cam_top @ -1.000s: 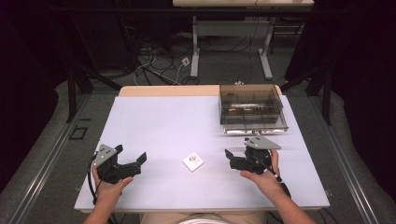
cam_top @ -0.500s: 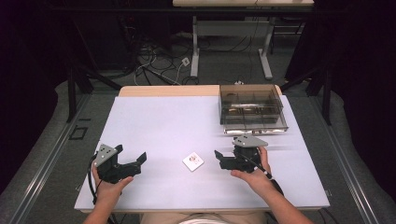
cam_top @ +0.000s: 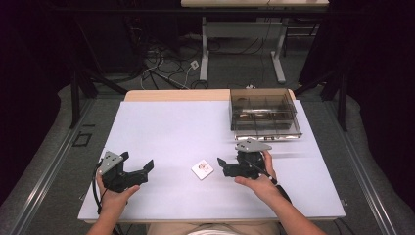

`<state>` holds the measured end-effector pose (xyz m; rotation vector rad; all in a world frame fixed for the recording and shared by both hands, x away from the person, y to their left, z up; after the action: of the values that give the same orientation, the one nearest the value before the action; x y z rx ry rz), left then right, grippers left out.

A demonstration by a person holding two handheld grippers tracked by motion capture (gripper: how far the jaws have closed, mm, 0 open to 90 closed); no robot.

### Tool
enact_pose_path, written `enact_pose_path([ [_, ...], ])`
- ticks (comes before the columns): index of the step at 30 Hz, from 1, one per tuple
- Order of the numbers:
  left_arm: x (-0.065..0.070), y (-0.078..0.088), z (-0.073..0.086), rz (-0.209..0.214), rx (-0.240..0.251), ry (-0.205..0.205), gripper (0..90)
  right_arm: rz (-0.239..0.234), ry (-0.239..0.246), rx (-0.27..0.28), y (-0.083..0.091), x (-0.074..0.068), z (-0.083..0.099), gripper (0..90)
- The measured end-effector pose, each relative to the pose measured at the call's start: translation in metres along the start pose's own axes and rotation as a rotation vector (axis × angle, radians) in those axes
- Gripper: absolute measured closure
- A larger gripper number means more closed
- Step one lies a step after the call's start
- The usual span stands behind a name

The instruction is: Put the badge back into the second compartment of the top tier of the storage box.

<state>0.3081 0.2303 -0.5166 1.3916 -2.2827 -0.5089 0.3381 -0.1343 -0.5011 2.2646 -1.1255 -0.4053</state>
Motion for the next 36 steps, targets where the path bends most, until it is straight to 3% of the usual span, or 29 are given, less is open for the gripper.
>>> enact_pose_path([
  [11, 0.000, 0.000, 0.000, -0.001, 0.000, -0.008, 0.9, -0.037, 0.011, -0.012, -0.013, -0.014, -0.004, 15.3],
  [36, 0.000, -0.001, 0.000, -0.015, 0.008, -0.008, 1.9, -0.080, 0.004, -0.049, -0.034, -0.031, -0.004, 16.0],
])
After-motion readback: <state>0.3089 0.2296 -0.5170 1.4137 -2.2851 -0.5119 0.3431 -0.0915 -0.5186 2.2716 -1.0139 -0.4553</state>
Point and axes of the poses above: each handheld gripper's, and its own axes: y roughly backward along the jaws, z roughly out of its underside, x roughly to its right, the point moved 2 cm from there along -y, roughly forward along the jaws, and after that the axes turned 8 degrees about -x, right-handed, at the moved point
